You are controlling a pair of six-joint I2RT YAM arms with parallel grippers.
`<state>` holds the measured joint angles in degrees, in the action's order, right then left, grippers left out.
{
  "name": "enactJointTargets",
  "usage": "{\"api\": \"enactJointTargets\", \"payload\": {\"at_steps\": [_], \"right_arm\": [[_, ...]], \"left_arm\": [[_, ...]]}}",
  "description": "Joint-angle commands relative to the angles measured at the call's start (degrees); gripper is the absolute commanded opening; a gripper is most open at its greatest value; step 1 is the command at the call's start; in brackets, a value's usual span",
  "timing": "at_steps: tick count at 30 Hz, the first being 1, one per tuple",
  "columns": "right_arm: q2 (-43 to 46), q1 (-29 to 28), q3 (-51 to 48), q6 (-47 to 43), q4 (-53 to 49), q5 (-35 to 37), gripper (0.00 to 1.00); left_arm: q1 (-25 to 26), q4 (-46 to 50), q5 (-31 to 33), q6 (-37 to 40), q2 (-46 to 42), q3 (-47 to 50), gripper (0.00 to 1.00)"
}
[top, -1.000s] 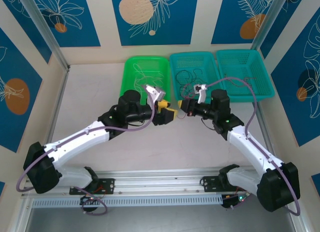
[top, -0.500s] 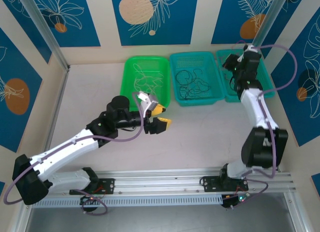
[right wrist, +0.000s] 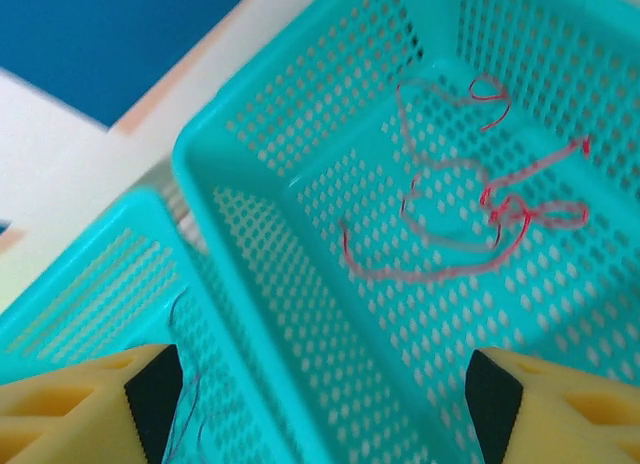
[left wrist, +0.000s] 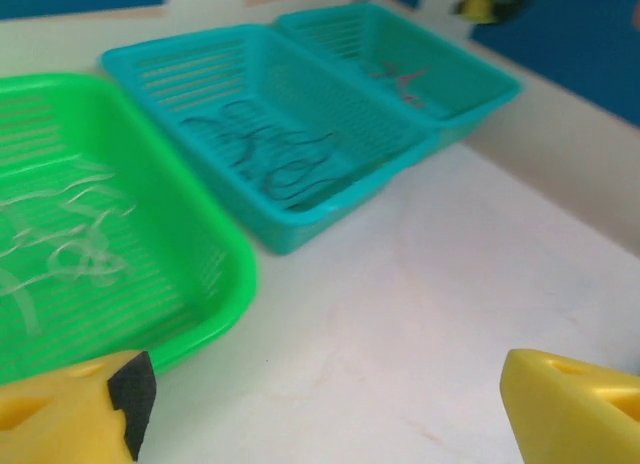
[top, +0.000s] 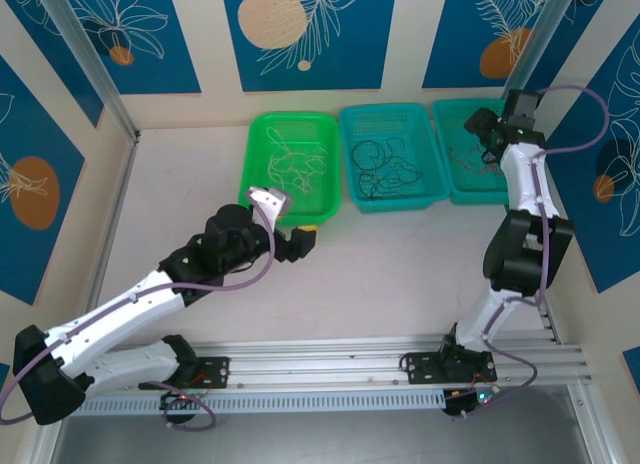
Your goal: Untangle the cables
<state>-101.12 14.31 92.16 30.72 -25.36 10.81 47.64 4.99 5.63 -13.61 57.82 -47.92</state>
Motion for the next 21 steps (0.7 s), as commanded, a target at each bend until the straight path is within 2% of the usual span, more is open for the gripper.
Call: {"api": "enactJointTargets", "payload": {"at_steps": [1,5,9,10,12,16,19,21], "right_arm": [[12.25,-0.89,-9.21,0.97,5.1,-5.3,0.76],[26.42,-3.98,-27.45,-0.63,11.35,-5.74,0.76],[39.21,-10.87,-46.47,-4.02,19.66,2.85,0.77],[41.54,-12.61,-50.85,-4.94,22.2,5.48,0.8],[44.99,-16.08,-58.0,-8.06,27.9,9.59,0.98],[44.33,-18.74,-65.86,-13.74,37.42,14.16,1.0],[38.76,-18.26,-69.07,-16.79,46.71,14.19,1.0],[33.32,-18.17,-68.97,-18.42,51.09,12.83,1.0]], "left_arm": [[-1.22,1.16,10.78,-0.22,-2.76,3.28,0.93],[-3.67,0.7,15.36,0.36,-5.13,6.94,0.99],[-7.93,3.97,24.55,-0.45,-7.16,9.03,1.0],[-9.47,4.25,26.49,-0.49,-7.98,9.74,1.0],[-12.52,3.79,29.48,-0.17,-9.73,11.61,1.0],[-18.11,-2.81,35.76,3.75,-12.82,17.17,1.0],[-21.75,-8.16,38.82,7.4,-13.11,21.54,1.0],[-24.6,-11.5,38.02,8.79,-12.1,24.11,1.0]]}}
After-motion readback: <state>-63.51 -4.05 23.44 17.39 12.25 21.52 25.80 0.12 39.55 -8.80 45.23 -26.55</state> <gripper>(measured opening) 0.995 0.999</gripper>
